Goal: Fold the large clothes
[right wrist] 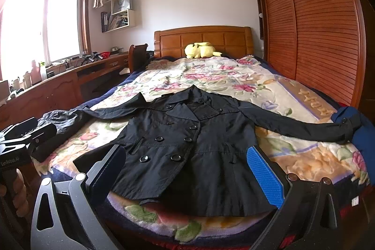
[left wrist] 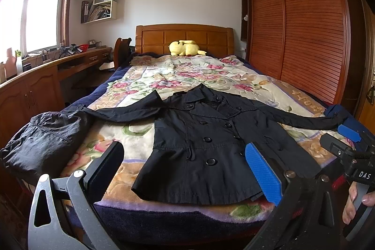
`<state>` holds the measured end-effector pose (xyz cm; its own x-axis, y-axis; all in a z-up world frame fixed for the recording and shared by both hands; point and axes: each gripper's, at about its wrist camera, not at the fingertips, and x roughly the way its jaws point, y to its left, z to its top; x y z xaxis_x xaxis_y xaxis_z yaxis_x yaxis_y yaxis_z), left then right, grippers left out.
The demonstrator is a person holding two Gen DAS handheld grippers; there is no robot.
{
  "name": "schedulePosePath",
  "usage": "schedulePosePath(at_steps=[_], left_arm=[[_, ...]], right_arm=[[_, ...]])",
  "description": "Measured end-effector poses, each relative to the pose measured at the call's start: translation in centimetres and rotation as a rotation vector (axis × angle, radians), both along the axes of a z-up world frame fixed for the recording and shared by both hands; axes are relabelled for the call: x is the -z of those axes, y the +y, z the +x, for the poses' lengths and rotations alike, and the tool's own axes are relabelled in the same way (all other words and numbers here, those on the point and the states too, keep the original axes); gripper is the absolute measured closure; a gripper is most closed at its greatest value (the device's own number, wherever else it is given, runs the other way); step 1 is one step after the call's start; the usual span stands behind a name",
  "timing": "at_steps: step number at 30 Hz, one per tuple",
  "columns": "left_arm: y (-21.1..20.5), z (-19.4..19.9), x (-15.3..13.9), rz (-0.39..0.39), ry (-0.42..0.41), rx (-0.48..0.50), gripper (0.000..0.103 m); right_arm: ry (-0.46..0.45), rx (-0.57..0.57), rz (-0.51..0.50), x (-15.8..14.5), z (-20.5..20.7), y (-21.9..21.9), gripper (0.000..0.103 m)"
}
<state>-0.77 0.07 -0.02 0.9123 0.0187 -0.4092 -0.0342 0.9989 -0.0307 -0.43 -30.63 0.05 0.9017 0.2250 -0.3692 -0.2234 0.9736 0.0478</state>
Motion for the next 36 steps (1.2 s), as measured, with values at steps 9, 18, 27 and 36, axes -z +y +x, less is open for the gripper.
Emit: schedulePosePath(at_steps=[9,18,27,36], left_arm=[[0.02,-0.02,0.01,-0.003,0.000,0.001,0.000],[0.05,-0.09,0.05,-0.004,-0.001,0.000,0.000],[0.05,-0.03,0.04,-0.004,-0.001,0.001,0.000],[0.06,-0.08,0.07,-0.004,-0.003,0.000,0.000]], right_arm=[[0.003,-0.001,0.005,-0.02,0.17,-0.01,0.000],[0.004,0.000,0.006,-0.02,0.16,-0.06,0.000],[0.005,-0.002,0.008,-0.04,0.20,-0.09,0.000],[0.002,-0.003,0.009,-0.07,0.17,-0.14,0.000]])
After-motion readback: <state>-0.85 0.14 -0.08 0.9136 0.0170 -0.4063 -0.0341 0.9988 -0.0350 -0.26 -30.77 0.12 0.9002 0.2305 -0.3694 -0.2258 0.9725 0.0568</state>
